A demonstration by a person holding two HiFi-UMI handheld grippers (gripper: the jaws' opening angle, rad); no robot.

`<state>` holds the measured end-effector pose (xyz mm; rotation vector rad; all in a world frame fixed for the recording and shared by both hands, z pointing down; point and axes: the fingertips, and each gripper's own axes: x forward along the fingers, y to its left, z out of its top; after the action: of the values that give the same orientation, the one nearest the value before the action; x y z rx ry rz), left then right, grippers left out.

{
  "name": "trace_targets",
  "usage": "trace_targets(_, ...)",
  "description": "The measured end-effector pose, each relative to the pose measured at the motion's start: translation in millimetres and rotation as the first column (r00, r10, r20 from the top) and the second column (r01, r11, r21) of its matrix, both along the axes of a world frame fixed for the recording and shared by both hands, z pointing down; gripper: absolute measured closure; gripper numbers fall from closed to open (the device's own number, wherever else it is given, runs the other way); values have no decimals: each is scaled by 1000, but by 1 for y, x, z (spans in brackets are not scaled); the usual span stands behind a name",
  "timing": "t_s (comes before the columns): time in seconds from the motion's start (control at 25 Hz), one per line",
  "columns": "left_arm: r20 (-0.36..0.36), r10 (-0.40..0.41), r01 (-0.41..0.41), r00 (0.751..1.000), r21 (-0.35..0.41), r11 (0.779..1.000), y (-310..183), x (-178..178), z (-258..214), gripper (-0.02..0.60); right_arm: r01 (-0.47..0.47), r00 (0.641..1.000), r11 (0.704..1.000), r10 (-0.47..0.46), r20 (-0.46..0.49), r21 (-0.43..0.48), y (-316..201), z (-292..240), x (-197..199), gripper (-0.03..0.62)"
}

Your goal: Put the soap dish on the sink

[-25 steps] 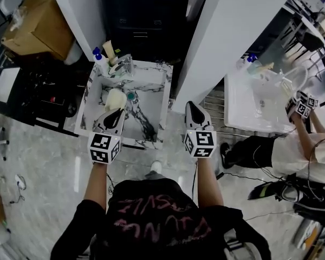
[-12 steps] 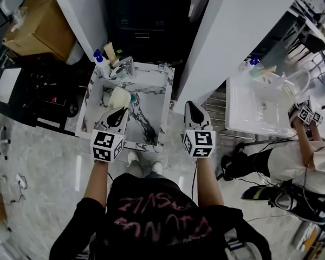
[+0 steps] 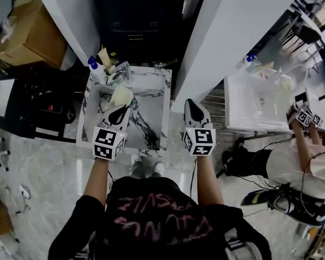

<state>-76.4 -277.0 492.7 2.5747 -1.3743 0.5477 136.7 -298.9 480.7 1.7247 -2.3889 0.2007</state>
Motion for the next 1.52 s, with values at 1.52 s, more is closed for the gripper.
trace_targets(1.52,252,412,-324,876,-327,888,-145,66,167,557,-117,992,978,108,-58,-174,-30,74,13,585)
